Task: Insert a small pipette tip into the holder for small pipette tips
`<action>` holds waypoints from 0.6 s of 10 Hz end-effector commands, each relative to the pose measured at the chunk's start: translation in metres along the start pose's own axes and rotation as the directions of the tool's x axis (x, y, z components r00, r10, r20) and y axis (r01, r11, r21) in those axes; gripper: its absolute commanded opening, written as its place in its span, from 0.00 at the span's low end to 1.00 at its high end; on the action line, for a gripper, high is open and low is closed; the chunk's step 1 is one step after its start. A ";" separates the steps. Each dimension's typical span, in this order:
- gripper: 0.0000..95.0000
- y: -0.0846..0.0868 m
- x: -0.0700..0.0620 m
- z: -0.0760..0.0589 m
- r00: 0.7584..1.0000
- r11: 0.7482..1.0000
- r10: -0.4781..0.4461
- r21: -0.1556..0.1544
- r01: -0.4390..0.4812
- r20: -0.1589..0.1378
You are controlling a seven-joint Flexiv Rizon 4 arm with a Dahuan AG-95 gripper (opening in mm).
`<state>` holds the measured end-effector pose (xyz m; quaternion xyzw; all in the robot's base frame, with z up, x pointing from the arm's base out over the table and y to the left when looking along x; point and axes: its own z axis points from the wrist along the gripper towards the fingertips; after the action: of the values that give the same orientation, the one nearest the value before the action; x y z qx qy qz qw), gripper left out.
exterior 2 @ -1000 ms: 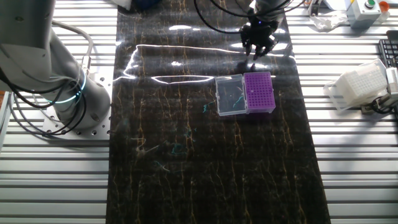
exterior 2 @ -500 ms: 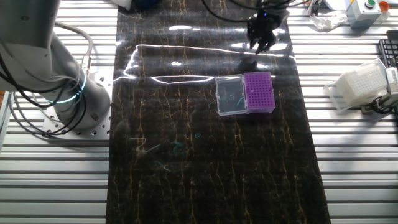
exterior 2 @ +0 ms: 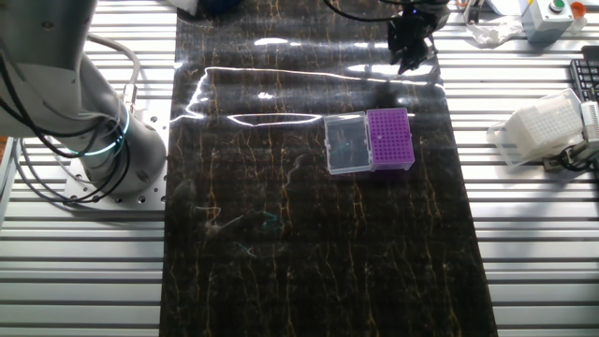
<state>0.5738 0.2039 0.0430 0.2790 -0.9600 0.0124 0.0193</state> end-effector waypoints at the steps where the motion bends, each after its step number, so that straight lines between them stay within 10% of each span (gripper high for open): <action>1: 0.20 0.000 -0.005 0.000 1.000 1.000 0.011 0.014 -0.011 0.016; 6: 0.20 0.002 -0.015 0.004 0.999 0.999 0.035 0.023 -0.035 0.033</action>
<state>0.5866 0.2133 0.0379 0.2624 -0.9647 0.0203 -0.0001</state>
